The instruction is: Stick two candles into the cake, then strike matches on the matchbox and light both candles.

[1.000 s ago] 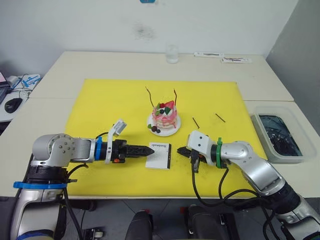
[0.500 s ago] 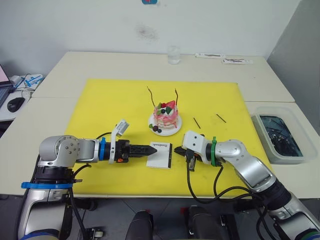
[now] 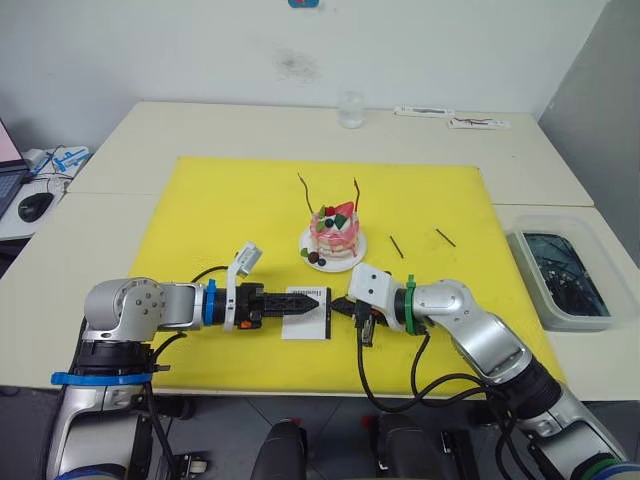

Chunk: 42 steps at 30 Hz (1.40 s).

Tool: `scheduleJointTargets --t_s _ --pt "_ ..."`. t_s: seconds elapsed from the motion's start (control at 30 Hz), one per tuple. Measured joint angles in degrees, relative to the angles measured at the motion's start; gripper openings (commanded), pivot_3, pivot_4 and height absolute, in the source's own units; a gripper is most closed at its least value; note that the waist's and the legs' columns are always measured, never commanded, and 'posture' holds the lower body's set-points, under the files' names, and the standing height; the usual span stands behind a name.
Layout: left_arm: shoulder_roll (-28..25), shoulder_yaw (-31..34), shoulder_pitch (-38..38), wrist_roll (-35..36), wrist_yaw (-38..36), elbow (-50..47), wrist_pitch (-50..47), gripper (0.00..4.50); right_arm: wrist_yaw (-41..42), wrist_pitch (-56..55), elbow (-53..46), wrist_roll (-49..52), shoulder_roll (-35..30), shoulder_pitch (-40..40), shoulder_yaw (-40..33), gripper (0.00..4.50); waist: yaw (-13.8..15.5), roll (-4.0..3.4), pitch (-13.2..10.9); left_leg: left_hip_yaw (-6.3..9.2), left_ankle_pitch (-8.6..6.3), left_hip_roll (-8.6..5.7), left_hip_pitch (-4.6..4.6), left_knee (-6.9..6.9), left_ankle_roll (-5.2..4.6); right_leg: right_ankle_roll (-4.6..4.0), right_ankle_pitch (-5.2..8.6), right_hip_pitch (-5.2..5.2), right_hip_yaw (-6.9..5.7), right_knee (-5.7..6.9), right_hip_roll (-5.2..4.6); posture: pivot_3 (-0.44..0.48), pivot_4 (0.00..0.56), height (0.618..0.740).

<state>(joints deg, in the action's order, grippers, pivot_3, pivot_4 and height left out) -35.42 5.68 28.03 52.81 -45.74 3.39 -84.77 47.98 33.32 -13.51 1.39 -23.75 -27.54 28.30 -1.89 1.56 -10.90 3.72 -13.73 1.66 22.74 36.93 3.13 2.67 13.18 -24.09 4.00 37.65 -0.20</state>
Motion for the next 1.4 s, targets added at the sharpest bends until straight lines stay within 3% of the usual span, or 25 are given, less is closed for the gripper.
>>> scheduleJointTargets --t_s 0.8,0.9,1.3,1.4 --pt "1.9 1.7 -2.4 0.0 1.6 -3.4 0.0 4.50 0.4 3.5 -1.0 0.5 0.9 -0.1 -0.1 0.10 0.0 -0.02 0.0 -0.01 0.00 -0.01 0.00 -0.03 0.01 0.02 0.00 0.00 0.00 -0.03 -0.01 0.000 0.150 0.740" --pt "1.9 1.7 -2.5 0.0 1.8 -3.5 0.0 3.93 0.4 3.5 -1.0 0.5 1.0 -0.1 -0.1 0.00 0.0 -0.02 0.0 -0.01 -0.01 -0.01 0.00 -0.04 0.01 0.02 0.01 0.00 0.00 -0.04 -0.01 0.000 0.150 0.740" --pt "4.1 0.8 -4.1 -1.5 3.3 -3.6 0.0 0.12 0.4 4.0 -1.0 1.6 1.7 -0.1 0.0 0.00 0.0 -0.01 0.0 0.01 -0.02 -0.01 0.06 -0.06 0.04 0.06 0.01 -0.02 -0.02 -0.12 -0.02 0.000 0.150 0.740" --pt "4.0 0.8 -4.2 -1.5 3.2 -3.6 0.0 0.03 0.4 4.2 -1.3 1.6 1.6 -0.1 0.0 0.00 0.0 -0.02 0.0 0.02 -0.02 0.00 0.02 -0.06 0.03 0.06 0.01 -0.02 -0.02 -0.09 0.00 0.000 0.150 0.740"
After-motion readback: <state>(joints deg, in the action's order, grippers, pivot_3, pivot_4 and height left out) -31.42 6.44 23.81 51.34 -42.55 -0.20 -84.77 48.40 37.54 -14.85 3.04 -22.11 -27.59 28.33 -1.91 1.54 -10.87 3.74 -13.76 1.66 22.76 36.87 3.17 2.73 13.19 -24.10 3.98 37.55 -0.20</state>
